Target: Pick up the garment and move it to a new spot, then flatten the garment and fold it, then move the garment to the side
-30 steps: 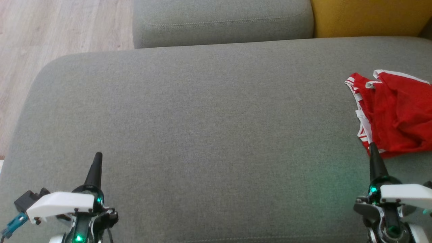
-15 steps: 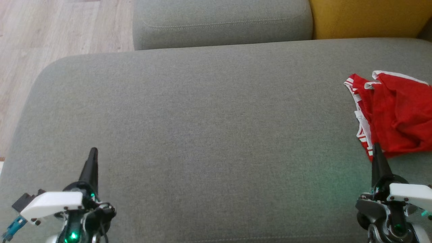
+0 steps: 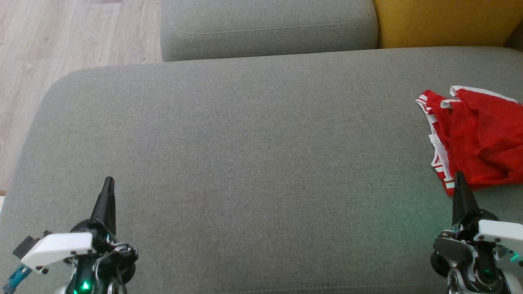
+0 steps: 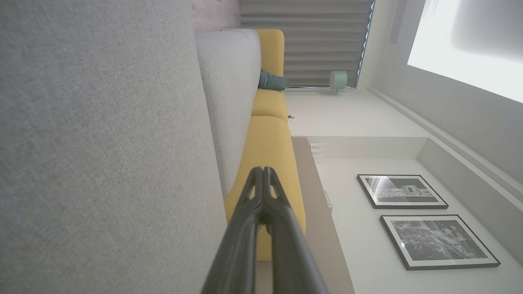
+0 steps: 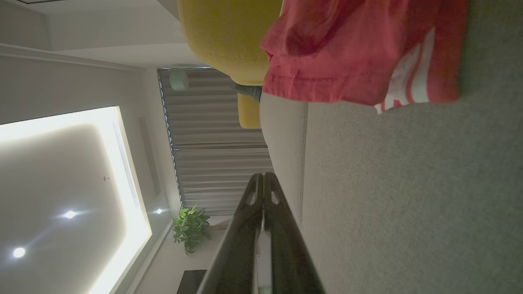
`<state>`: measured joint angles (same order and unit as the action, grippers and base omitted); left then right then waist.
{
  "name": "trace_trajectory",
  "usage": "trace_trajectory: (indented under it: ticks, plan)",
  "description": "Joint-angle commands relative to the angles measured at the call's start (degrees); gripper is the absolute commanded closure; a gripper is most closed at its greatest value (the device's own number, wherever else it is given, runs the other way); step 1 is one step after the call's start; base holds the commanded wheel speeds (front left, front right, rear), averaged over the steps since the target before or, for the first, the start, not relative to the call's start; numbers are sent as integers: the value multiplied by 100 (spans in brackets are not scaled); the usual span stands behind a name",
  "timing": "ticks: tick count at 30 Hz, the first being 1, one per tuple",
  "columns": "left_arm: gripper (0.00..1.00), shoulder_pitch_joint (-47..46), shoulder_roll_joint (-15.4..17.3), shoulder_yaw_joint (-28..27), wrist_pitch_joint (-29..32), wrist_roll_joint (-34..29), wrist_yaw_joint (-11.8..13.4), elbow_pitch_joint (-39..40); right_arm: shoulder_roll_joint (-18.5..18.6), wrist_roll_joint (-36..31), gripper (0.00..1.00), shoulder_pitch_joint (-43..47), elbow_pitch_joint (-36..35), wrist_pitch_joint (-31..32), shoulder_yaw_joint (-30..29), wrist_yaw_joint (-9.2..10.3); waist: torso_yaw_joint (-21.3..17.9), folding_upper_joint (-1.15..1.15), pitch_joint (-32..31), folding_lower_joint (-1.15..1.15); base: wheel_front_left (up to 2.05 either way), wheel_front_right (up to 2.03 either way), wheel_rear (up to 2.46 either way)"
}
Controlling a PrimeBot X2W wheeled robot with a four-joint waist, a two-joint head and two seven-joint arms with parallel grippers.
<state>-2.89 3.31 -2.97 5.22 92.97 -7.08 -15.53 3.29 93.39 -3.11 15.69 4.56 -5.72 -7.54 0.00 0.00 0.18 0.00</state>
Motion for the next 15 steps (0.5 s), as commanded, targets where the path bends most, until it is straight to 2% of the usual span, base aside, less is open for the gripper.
trace_trajectory:
  ticks: [1,15]
  plan:
    - [100,-320,44,-236,31,18,-41,152,95,34,100,-290,-178,41,108,5,0,0,0,0,0,0,0]
    - [100,-322,29,-256,47,1,-41,152,73,9,100,-293,-176,66,77,5,0,0,0,0,0,0,0]
